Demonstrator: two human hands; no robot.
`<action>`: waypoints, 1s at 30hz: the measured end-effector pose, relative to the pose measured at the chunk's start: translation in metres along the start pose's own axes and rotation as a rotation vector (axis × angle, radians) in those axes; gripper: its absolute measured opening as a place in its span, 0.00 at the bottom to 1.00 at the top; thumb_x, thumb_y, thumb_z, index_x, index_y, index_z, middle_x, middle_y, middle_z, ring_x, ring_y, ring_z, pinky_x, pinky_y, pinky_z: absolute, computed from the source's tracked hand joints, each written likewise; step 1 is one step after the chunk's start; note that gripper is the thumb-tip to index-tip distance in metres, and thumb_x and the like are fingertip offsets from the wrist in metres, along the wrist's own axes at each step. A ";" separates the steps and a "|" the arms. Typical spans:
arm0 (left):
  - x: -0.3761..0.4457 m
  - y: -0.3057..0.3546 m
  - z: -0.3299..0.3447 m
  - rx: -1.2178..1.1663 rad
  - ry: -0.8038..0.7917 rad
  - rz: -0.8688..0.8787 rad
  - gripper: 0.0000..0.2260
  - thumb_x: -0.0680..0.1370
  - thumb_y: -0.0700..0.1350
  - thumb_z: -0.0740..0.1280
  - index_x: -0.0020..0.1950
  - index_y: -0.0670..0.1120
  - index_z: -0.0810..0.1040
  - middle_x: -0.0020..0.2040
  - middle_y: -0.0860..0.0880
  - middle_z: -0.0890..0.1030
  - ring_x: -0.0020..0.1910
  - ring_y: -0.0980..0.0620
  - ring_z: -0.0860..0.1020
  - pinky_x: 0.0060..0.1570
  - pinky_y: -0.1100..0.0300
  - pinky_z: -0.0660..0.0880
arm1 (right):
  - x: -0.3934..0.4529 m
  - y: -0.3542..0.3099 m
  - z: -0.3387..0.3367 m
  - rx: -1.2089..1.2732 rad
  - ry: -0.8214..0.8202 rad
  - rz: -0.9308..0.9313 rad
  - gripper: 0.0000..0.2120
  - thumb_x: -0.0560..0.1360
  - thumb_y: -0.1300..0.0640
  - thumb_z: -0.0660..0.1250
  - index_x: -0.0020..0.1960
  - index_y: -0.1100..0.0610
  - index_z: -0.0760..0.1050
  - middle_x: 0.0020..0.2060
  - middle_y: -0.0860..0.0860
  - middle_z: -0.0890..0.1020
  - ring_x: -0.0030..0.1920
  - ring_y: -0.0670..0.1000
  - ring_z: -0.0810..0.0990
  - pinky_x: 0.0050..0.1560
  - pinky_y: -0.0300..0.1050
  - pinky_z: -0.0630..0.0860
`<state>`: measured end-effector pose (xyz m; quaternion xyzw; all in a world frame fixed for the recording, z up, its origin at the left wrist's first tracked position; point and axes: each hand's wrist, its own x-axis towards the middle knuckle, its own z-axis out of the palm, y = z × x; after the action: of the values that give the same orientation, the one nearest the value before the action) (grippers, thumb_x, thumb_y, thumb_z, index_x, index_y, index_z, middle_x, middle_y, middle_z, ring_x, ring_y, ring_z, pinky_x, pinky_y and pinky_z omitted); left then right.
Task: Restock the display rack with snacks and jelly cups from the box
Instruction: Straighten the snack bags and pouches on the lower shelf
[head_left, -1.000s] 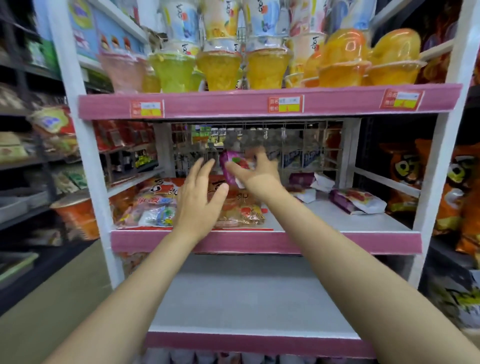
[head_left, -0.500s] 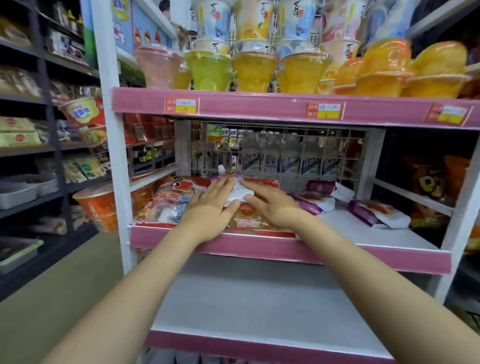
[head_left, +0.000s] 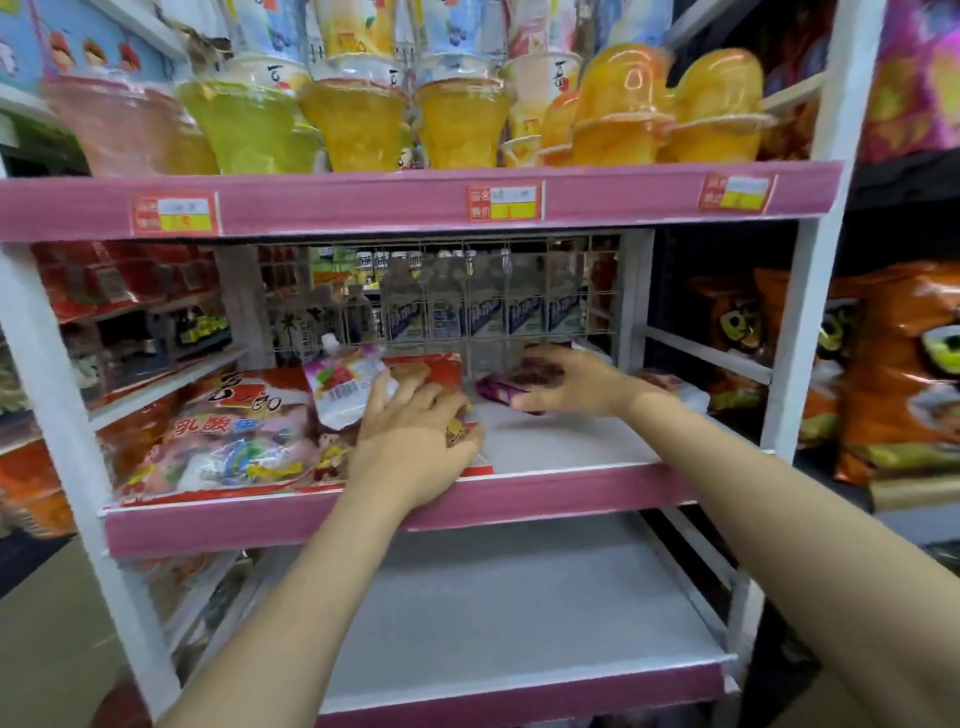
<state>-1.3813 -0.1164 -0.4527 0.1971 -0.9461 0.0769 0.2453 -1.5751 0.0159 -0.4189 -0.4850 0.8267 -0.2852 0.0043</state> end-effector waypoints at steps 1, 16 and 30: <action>0.000 -0.001 0.001 -0.008 0.004 0.000 0.24 0.81 0.64 0.50 0.74 0.58 0.67 0.76 0.56 0.67 0.78 0.53 0.54 0.76 0.45 0.37 | 0.001 0.005 0.002 -0.015 -0.017 0.003 0.42 0.68 0.35 0.74 0.75 0.53 0.67 0.69 0.44 0.73 0.69 0.46 0.70 0.71 0.39 0.64; -0.001 0.001 -0.002 -0.037 0.006 -0.018 0.24 0.80 0.65 0.52 0.73 0.59 0.68 0.74 0.56 0.69 0.76 0.54 0.58 0.76 0.47 0.38 | 0.009 0.015 0.017 -0.039 -0.004 -0.164 0.18 0.68 0.45 0.78 0.56 0.47 0.80 0.56 0.51 0.77 0.58 0.50 0.75 0.61 0.40 0.69; -0.001 0.000 -0.002 -0.011 -0.006 -0.008 0.25 0.80 0.65 0.50 0.74 0.59 0.66 0.75 0.55 0.67 0.76 0.53 0.57 0.76 0.45 0.38 | 0.018 0.001 0.016 -0.116 -0.100 -0.170 0.24 0.72 0.54 0.76 0.67 0.53 0.77 0.56 0.47 0.77 0.60 0.51 0.75 0.59 0.37 0.68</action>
<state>-1.3800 -0.1155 -0.4515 0.1998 -0.9464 0.0701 0.2440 -1.5814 -0.0057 -0.4277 -0.5664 0.7964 -0.2118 -0.0066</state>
